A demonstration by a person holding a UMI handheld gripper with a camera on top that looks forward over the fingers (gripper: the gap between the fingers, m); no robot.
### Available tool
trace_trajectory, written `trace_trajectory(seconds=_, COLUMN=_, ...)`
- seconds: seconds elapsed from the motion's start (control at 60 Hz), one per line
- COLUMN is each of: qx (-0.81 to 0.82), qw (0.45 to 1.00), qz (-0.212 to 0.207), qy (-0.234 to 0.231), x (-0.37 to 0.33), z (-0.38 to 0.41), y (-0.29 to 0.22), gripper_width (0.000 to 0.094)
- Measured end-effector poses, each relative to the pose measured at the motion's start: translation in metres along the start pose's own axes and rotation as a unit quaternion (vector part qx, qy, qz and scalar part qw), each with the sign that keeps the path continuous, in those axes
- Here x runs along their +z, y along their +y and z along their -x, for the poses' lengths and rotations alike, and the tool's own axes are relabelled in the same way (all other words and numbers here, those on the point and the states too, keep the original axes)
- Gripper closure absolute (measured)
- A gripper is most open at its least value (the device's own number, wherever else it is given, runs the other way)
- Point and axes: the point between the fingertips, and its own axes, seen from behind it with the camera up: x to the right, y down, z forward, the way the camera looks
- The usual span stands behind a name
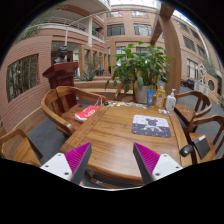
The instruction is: Arrange mouse
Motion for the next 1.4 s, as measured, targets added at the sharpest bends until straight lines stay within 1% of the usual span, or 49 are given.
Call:
trace_trajectory(seconds=0.133, qx=0.011, qw=0.999, qz=0.029, qy=0.024, x=0.0, z=-0.029, y=0.034, gripper_width=0.0082)
trace_trajectory(seconds=0.167, qx=0.016, qw=0.999, qz=0.037, qy=0.032, x=0.012, z=-0.055, y=0.052, gripper_width=0.0082)
trace_trajectory(seconds=0.3, qx=0.047, qw=0.994, qz=0.064, qy=0.078, x=0.022, z=-0.132, y=0.097, gripper_width=0.0082)
trace_trajectory(seconds=0.4, qx=0.073, qw=0.987, qz=0.067, qy=0.124, x=0.026, z=-0.196, y=0.116, gripper_width=0.0083)
trace_trajectory(seconds=0.517, qx=0.106, qw=0.979, qz=0.047, qy=0.169, x=0.033, z=-0.264, y=0.117, gripper_width=0.008)
trace_trajectory(seconds=0.617, qx=0.131, qw=0.973, qz=0.031, qy=0.188, x=0.047, z=-0.308, y=0.113, gripper_width=0.0079)
trace_trajectory(seconds=0.717, qx=0.152, qw=0.968, qz=0.034, qy=0.199, x=0.065, z=-0.341, y=0.115, gripper_width=0.008)
trace_trajectory(seconds=0.867, qx=0.187, qw=0.961, qz=0.045, qy=0.201, x=0.096, z=-0.371, y=0.121, gripper_width=0.0083)
trace_trajectory(seconds=0.917, qx=0.192, qw=0.959, qz=0.036, qy=0.203, x=0.103, z=-0.378, y=0.115, gripper_width=0.0091)
trace_trajectory(seconds=1.0, qx=0.194, qw=0.958, qz=0.036, qy=0.208, x=0.115, z=-0.384, y=0.108, gripper_width=0.0091)
trace_trajectory(seconds=1.117, qx=0.177, qw=0.955, qz=0.044, qy=0.233, x=0.134, z=-0.397, y=0.102, gripper_width=0.0179)
trace_trajectory(seconds=1.233, qx=0.128, qw=0.951, qz=0.066, qy=0.273, x=0.144, z=-0.412, y=0.104, gripper_width=0.0319)
trace_trajectory(seconds=1.25, qx=0.12, qw=0.952, qz=0.067, qy=0.272, x=0.146, z=-0.411, y=0.103, gripper_width=0.0331)
trace_trajectory(seconds=1.267, qx=0.114, qw=0.954, qz=0.068, qy=0.271, x=0.148, z=-0.41, y=0.102, gripper_width=0.0362)
trace_trajectory(seconds=1.283, qx=0.109, qw=0.955, qz=0.066, qy=0.267, x=0.15, z=-0.409, y=0.1, gripper_width=0.0408)
trace_trajectory(seconds=1.3, qx=0.108, qw=0.957, qz=0.065, qy=0.261, x=0.153, z=-0.406, y=0.099, gripper_width=0.0477)
trace_trajectory(seconds=1.333, qx=0.109, qw=0.96, qz=0.061, qy=0.251, x=0.155, z=-0.401, y=0.097, gripper_width=0.0489)
trace_trajectory(seconds=1.4, qx=0.095, qw=0.959, qz=0.069, qy=0.257, x=0.155, z=-0.402, y=0.097, gripper_width=0.0518)
